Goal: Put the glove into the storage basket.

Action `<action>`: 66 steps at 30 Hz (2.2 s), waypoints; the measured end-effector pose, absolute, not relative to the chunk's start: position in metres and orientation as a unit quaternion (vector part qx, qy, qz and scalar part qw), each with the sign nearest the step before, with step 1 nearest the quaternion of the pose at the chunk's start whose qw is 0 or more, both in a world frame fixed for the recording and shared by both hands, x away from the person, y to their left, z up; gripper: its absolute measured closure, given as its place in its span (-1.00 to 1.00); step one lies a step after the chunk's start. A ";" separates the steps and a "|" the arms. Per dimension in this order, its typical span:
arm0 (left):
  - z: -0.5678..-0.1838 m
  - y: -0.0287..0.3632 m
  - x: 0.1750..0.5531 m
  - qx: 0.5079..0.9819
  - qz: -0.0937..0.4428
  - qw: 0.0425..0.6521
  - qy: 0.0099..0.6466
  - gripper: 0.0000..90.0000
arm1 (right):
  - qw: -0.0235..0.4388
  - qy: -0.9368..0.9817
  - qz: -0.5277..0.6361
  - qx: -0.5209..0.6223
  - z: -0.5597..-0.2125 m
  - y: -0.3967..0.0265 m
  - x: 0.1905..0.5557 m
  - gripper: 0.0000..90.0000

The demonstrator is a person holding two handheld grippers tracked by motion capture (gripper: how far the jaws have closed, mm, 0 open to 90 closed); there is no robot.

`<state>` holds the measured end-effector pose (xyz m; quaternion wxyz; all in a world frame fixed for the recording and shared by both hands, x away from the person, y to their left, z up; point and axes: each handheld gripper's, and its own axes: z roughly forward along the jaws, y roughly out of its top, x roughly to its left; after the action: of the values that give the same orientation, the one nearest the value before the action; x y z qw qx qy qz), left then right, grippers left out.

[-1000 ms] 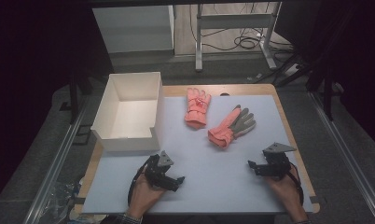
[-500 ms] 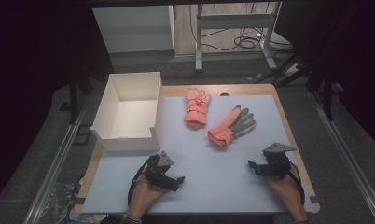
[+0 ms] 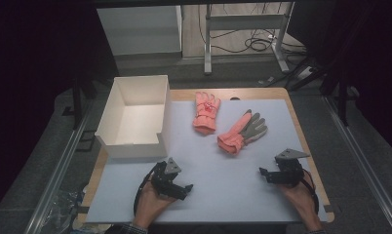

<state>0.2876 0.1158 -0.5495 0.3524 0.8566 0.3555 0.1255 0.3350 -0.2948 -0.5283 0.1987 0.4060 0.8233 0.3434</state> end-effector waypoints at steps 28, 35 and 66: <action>-0.550 0.116 0.287 0.856 0.125 0.353 0.357 -0.97 | 0.146 0.810 0.373 0.427 -0.490 -0.272 0.381 -0.19; -0.550 0.116 0.287 0.856 0.125 0.353 0.357 -0.97 | 0.160 0.809 0.374 0.424 -0.481 -0.257 0.401 -0.05; -0.550 0.116 0.287 0.856 0.125 0.353 0.357 -0.97 | 0.209 0.805 0.309 0.461 -0.509 -0.224 0.464 0.50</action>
<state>0.2874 0.1158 -0.5496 0.3530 0.8559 0.3566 0.1251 0.4643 -0.2242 -0.5094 0.2085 0.4606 0.8054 0.3093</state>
